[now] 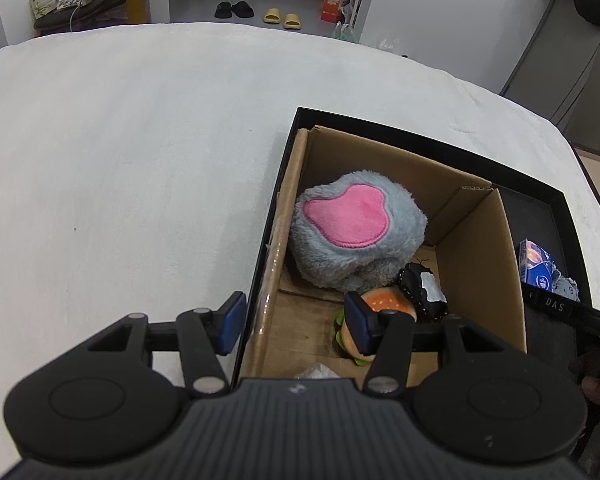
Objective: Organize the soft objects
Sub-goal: 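Move the right gripper to the blue tissue pack and grasp it, then carry the tissue pack into the box and open the right gripper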
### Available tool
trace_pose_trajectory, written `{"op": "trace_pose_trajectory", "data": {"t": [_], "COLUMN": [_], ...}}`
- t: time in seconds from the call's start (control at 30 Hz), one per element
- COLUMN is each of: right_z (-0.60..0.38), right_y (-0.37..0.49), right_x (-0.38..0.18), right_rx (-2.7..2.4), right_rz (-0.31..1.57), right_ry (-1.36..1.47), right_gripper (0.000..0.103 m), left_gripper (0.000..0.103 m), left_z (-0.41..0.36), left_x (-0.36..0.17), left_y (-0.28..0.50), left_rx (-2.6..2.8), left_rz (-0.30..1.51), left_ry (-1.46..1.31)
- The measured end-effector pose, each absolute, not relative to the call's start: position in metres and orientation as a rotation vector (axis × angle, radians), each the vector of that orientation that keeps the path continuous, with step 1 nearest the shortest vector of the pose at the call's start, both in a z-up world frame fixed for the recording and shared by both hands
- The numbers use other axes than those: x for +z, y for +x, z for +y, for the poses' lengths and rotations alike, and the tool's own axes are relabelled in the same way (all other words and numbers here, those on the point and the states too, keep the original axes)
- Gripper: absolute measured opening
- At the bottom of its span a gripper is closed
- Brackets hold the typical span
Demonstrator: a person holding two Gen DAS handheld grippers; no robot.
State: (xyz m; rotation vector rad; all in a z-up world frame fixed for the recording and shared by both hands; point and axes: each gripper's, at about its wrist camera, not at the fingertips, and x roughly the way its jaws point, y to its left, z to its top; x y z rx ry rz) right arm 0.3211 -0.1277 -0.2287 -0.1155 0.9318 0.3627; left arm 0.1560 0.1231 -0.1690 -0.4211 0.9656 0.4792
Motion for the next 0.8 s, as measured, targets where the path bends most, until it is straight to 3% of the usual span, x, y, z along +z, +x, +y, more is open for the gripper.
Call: {"op": "trace_pose_trajectory", "data": {"t": [0.8], "right_z": [-0.141], "right_y": [0.288], "right_x": [-0.184], "right_rx": [0.388], "right_rz": [0.9], "right_ry": [-0.073], "right_gripper": [0.051], "left_gripper": [0.052], "left_z": [0.124], "left_x": [-0.163], "left_y": [0.146], "left_rx": [0.456], "left_rz": [0.948], "left_ry": [-0.442]}}
